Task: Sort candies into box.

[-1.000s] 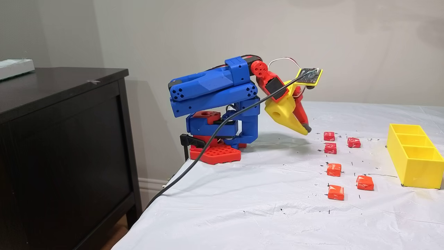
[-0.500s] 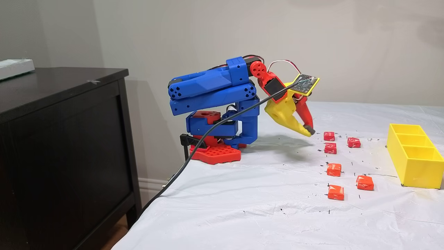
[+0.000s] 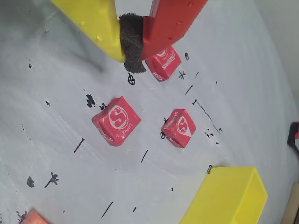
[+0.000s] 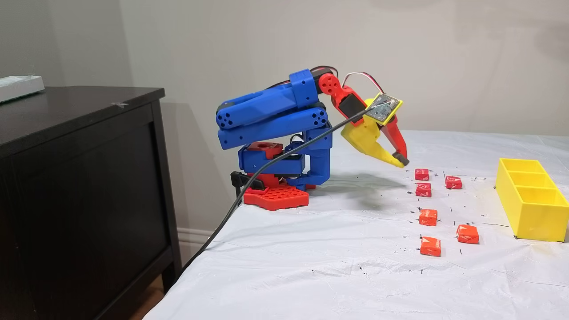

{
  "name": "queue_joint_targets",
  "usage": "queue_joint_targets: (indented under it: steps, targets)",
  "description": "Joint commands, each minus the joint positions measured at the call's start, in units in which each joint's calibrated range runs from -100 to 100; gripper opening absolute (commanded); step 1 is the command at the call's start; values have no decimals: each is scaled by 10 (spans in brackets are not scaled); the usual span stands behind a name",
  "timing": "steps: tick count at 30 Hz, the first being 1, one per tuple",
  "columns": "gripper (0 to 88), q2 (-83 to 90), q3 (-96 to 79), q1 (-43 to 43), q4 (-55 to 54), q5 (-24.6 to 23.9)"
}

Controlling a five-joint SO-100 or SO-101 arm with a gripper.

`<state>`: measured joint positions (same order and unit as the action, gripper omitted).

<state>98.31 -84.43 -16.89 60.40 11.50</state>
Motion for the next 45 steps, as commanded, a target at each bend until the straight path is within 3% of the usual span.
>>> queue_joint_targets:
  steps: [1, 9, 19, 31, 40, 45]
  targets:
    - [0, -4, 62, -7, -3, -7]
    - [0, -159, 189, -8, 17, -15]
    - [0, -200, 288, -7, 87, -42]
    - [11, -552, 590, -30, 170, -56]
    - [6, -606, 570, -67, 146, -74]
    - [93, -635, 552, -77, 118, -84]
